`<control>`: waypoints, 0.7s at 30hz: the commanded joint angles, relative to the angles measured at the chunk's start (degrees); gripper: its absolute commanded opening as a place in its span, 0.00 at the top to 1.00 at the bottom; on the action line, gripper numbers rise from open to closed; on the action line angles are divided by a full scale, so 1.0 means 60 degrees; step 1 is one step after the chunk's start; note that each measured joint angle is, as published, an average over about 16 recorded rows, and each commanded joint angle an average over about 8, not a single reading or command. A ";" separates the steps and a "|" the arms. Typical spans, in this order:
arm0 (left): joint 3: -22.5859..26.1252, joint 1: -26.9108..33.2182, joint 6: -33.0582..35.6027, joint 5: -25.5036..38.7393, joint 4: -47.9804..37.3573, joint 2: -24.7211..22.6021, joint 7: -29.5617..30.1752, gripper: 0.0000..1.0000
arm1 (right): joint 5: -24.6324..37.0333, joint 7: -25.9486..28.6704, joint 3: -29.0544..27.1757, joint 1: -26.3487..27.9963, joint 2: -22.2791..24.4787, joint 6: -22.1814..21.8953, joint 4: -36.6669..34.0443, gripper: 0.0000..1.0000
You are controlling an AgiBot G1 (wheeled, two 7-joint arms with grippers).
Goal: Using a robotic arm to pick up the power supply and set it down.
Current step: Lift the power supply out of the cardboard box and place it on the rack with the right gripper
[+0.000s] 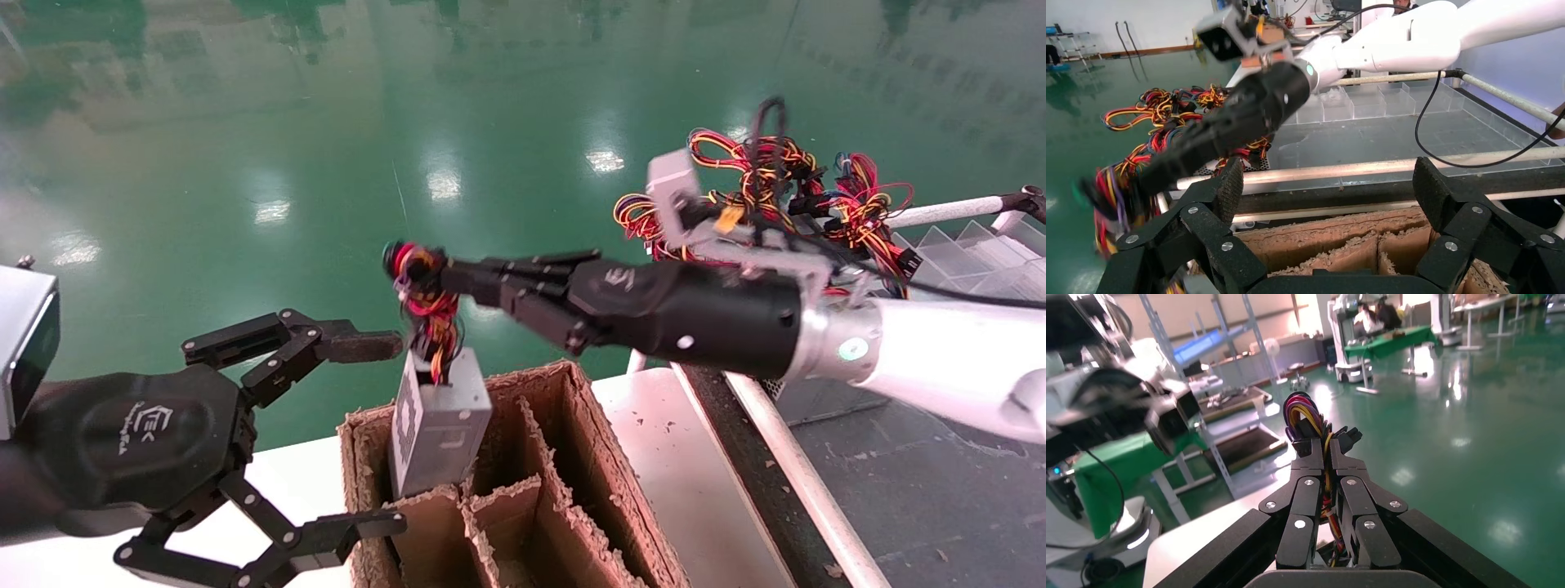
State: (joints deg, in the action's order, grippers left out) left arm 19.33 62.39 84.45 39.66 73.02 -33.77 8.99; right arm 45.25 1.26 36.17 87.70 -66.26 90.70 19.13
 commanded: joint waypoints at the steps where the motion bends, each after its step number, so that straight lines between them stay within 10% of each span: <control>1: 0.0000 0.0000 0.0000 0.0000 0.0000 0.0000 0.0000 0.00 | -0.0165 0.0126 -0.0037 0.0027 0.0165 0.0025 0.0209 1.00; 21: 0.0005 0.0001 -0.0002 -0.0003 0.0000 0.0002 -0.0002 0.00 | -0.1456 0.0734 -0.0168 0.0636 0.2129 -0.0056 0.1347 1.00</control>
State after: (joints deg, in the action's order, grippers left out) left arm 19.36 62.40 84.44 39.64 73.02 -33.76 8.98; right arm 36.70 5.51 35.15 91.73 -53.55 90.38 26.68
